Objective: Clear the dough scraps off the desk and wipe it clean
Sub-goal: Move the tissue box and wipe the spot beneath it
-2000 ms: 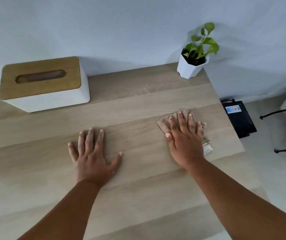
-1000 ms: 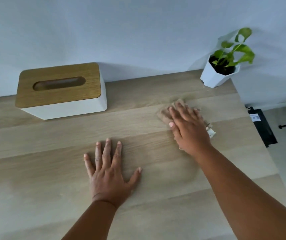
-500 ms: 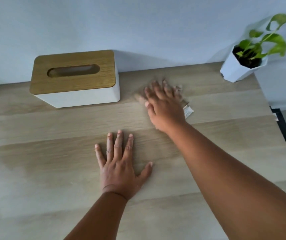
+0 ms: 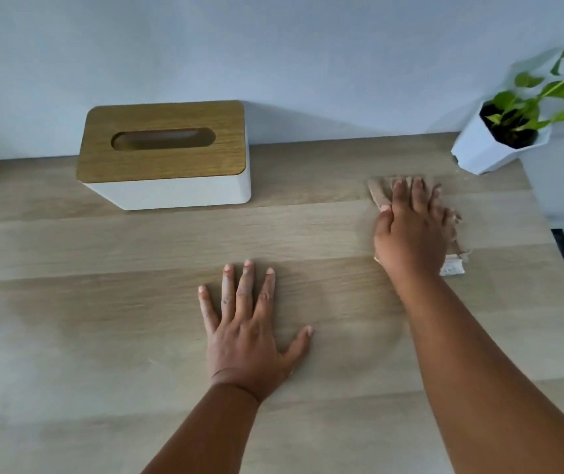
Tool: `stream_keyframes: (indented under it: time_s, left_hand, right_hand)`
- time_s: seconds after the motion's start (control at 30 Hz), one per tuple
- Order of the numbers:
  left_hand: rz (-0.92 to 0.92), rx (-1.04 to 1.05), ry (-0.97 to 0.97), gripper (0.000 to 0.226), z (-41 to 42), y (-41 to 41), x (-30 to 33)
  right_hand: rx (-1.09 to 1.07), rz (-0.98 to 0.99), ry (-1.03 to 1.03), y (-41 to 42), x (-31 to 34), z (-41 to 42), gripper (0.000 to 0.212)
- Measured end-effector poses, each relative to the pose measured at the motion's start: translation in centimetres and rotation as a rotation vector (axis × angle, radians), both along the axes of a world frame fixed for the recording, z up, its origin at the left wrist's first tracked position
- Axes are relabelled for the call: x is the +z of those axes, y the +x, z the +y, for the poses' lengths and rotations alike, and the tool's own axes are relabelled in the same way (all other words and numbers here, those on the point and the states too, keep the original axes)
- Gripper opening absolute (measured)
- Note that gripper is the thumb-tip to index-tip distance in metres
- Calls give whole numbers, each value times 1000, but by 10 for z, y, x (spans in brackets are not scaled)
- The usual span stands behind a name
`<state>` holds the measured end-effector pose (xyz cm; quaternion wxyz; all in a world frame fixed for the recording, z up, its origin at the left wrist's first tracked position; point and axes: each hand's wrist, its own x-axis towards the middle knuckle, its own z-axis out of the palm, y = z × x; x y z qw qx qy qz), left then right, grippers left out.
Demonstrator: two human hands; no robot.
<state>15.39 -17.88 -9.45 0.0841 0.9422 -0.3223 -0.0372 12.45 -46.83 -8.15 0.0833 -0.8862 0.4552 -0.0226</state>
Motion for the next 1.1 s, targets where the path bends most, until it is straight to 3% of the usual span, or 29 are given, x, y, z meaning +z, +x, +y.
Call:
stream_keyframes:
  time_s: [0.1, 0.2, 0.37, 0.7, 1.1]
  left_hand:
    - [-2, -2, -1, 101, 1, -1, 0]
    - [-8, -2, -1, 101, 2, 0, 0]
    - [-5, 14, 11, 101, 3, 1, 1]
    - [18, 27, 5, 99, 1, 0, 6]
    - [19, 15, -53, 96, 2, -1, 12]
  right_hand:
    - [-5, 12, 34, 48, 0, 0, 61]
    - [123, 15, 39, 75, 4, 15, 65]
    - [342, 35, 14, 62, 9, 46, 68]
    - [542, -30, -17, -59, 3, 101, 57]
    - [325, 48, -27, -220, 6, 91, 58]
